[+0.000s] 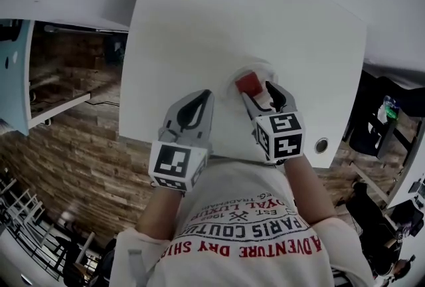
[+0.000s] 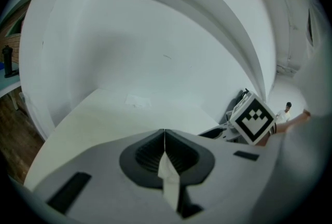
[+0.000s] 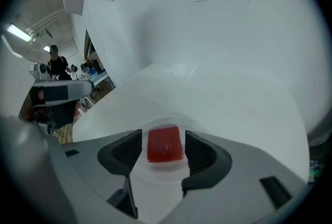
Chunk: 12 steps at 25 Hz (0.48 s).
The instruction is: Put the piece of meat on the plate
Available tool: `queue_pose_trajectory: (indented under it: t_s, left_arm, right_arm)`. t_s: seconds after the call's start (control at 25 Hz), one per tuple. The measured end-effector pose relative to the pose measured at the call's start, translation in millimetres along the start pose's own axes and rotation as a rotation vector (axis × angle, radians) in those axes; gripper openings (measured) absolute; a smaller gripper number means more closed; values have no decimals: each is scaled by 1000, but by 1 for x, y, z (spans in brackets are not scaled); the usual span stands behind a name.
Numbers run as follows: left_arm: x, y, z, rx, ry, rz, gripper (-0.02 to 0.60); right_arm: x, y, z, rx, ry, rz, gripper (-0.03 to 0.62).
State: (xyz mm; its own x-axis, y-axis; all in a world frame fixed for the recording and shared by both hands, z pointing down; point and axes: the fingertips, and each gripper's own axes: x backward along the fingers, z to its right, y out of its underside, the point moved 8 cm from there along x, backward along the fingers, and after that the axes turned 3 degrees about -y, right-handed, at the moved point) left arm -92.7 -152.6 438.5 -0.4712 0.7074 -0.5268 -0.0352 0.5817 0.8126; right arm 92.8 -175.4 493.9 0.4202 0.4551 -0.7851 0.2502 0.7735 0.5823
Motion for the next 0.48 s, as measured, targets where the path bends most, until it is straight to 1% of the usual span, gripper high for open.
queue_pose_trajectory:
  t_s: [0.04, 0.16, 0.28, 0.36, 0.48]
  left_arm:
    - [3, -3, 3, -1, 8, 9, 8]
    - [10, -11, 14, -19, 32, 30, 8]
    - [17, -25, 22, -56, 54, 63, 8]
    - [22, -37, 27, -87, 66, 92, 8]
    - [29, -57, 31, -139, 69, 146, 8]
  right_arm:
    - [7, -2, 0, -12, 5, 20, 257]
    - [29, -9, 0, -27, 60, 107, 172]
    - [53, -18, -2, -45, 113, 219, 42]
    - [70, -24, -7, -57, 113, 283, 20]
    - [95, -35, -11, -66, 102, 373, 12]
